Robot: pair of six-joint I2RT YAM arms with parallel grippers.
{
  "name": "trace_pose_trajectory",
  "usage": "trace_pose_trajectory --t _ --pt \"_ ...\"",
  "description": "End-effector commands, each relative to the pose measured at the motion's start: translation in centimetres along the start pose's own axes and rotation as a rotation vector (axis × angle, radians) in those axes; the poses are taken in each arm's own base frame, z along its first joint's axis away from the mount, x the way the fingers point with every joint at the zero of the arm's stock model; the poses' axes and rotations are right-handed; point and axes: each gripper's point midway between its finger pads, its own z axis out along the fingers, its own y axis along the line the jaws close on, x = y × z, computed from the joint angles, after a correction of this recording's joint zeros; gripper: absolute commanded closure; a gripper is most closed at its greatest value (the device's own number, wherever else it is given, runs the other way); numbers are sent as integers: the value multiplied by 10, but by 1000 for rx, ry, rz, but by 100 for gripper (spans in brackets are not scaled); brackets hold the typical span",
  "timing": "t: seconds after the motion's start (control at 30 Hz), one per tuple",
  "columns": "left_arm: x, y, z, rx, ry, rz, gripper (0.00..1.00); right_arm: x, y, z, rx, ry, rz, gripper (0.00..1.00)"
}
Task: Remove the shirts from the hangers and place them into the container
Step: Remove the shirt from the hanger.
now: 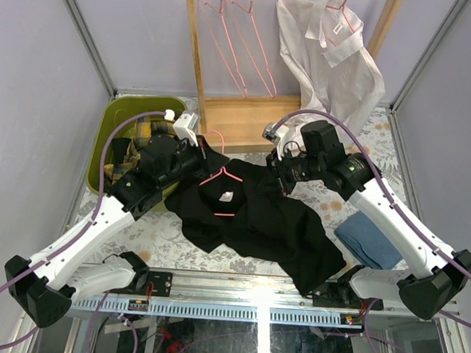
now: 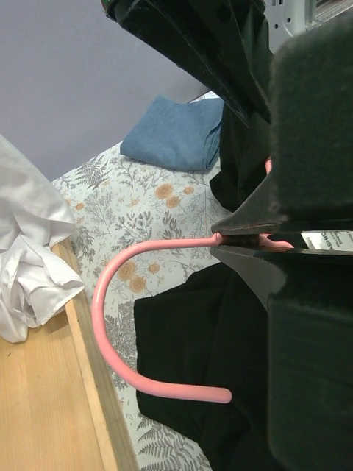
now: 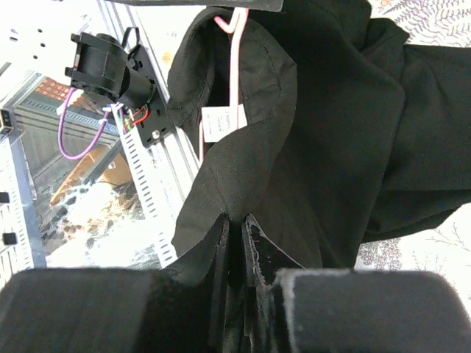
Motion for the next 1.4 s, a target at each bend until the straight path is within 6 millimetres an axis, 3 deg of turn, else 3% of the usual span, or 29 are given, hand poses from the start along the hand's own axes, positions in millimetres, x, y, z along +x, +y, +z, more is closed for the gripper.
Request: trace_pose_trajectory --t 0.0,0.13,0.23,0.37,0.5,0.8,0.97,1.2,1.3,1.37 --pt "-13 -5 -4 -10 -20 58 100 -24 3 -11 46 -76 -65 89" --pt "-15 -1 -7 -33 -27 72 100 -28 -7 -18 127 -103 -78 91" --pt "-17 1 -11 -48 -36 84 100 -47 -22 -36 276 -180 -86 97" --pt "-21 10 -15 -99 -69 72 100 -61 -6 -52 257 -300 -150 100" --pt "-24 13 -21 -109 -115 63 100 -59 9 -55 189 -339 -190 97" --pt "-31 11 -27 -107 -143 66 100 -58 -27 -67 402 -337 -158 97" --pt "-32 12 -28 -118 -146 70 100 -63 -39 -84 514 -419 -181 97" --pt "-33 18 -30 -153 -157 53 100 -64 -35 -103 551 -476 -223 100" --pt "-35 15 -30 -136 -165 51 100 -60 -36 -102 557 -454 -217 90" --pt "-36 12 -30 -124 -165 52 100 -56 -36 -99 547 -422 -222 62"
